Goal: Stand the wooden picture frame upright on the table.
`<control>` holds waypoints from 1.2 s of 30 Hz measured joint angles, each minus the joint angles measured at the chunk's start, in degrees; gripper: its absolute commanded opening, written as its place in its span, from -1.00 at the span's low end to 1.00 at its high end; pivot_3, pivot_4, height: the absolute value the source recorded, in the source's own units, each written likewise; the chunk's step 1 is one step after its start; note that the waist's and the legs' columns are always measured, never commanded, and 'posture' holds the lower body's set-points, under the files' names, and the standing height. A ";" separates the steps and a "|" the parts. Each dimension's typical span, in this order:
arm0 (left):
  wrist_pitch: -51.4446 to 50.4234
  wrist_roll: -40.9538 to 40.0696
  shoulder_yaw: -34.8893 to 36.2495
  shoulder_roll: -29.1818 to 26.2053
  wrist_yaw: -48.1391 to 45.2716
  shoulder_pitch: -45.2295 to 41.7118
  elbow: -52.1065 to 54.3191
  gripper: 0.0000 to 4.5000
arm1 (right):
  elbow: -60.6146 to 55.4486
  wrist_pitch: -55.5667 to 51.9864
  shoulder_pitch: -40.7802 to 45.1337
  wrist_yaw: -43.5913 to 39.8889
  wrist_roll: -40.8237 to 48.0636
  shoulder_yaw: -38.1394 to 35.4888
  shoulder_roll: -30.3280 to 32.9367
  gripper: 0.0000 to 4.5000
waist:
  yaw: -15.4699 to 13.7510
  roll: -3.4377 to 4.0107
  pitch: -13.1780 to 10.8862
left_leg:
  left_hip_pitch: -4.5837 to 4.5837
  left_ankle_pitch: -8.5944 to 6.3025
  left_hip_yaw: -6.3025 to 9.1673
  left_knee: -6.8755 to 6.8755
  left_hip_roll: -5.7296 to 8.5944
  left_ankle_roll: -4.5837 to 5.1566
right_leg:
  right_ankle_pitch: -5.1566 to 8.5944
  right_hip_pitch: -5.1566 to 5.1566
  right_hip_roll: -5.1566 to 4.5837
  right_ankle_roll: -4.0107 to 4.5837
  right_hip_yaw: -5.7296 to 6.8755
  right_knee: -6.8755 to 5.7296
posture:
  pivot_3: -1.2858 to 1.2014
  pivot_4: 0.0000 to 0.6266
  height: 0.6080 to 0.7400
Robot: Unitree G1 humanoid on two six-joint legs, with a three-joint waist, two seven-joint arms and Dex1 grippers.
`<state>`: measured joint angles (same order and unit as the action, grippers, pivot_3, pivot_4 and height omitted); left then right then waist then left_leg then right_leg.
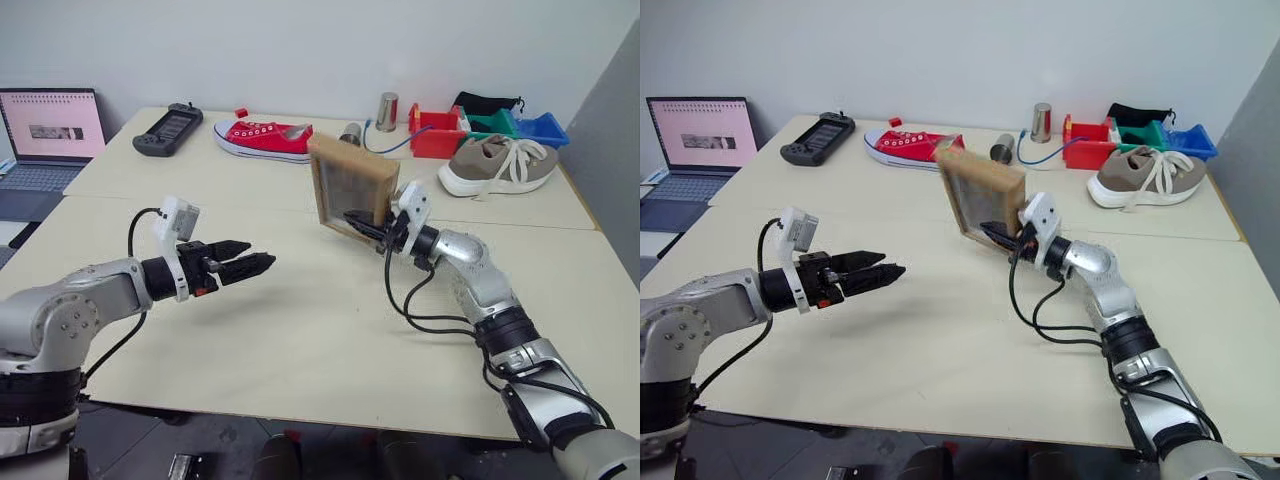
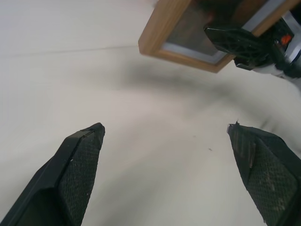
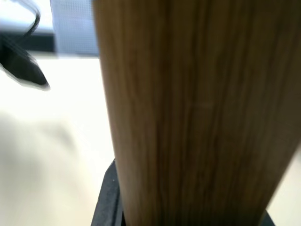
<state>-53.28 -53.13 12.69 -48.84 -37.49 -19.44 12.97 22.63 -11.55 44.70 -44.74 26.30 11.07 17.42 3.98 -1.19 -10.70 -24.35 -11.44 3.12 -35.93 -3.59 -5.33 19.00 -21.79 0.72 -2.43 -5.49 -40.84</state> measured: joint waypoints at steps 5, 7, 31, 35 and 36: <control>4.38 3.44 -0.19 2.91 -0.50 4.42 5.33 1.00 | 6.44 -12.97 2.88 -3.69 4.52 -3.48 -4.47 -0.61 | 0.11 0.01 -0.01 | -0.03 -0.02 -0.13 0.05 -0.05 0.05 | 0.00 -0.15 0.07 0.00 -0.08 0.03 | 0.03 -0.52 1.00; 6.23 4.78 -0.99 4.30 -0.34 4.88 6.43 1.00 | 10.05 -13.48 3.74 -4.35 4.05 -3.61 -5.43 -0.61 | 0.05 0.00 -0.01 | -0.07 -0.02 -0.09 0.03 -0.09 0.04 | 0.00 -0.19 0.11 0.00 -0.04 0.01 | 0.03 -0.52 1.00; 10.77 12.66 -3.94 5.35 -6.11 2.54 2.94 1.00 | 12.21 -6.90 -2.42 -9.88 -5.33 -5.91 -7.46 0.99 | 0.30 0.00 -0.01 | -0.12 -0.03 -0.10 0.05 -0.07 0.04 | 0.01 -0.24 0.12 -0.01 -0.05 0.01 | 0.03 -0.52 1.00; 11.13 13.51 -4.99 5.45 -7.10 1.14 1.38 1.00 | 4.32 -10.19 -8.09 -10.34 -6.03 -5.50 -2.10 0.99 | -0.11 0.00 -0.01 | -0.18 -0.03 -0.07 0.06 -0.05 0.04 | 0.01 -0.24 0.11 -0.01 -0.04 0.05 | 0.03 -0.52 1.00; 11.15 13.88 -5.57 5.55 -7.20 0.34 0.55 1.00 | -0.60 -10.37 -11.40 -11.02 -6.85 -5.02 1.08 0.99 | -0.70 0.00 -0.01 | -0.20 -0.03 -0.04 0.05 -0.01 0.04 | 0.02 -0.24 0.11 -0.03 -0.04 0.05 | 0.03 -0.52 1.00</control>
<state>-42.13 -39.24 7.11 -43.29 -44.69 -19.11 13.52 22.03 -21.93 33.29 -55.76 19.44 6.05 18.50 3.28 -1.19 -10.71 -24.56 -11.47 3.08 -35.88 -3.60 -5.29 19.01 -22.03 0.83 -2.45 -5.53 -40.78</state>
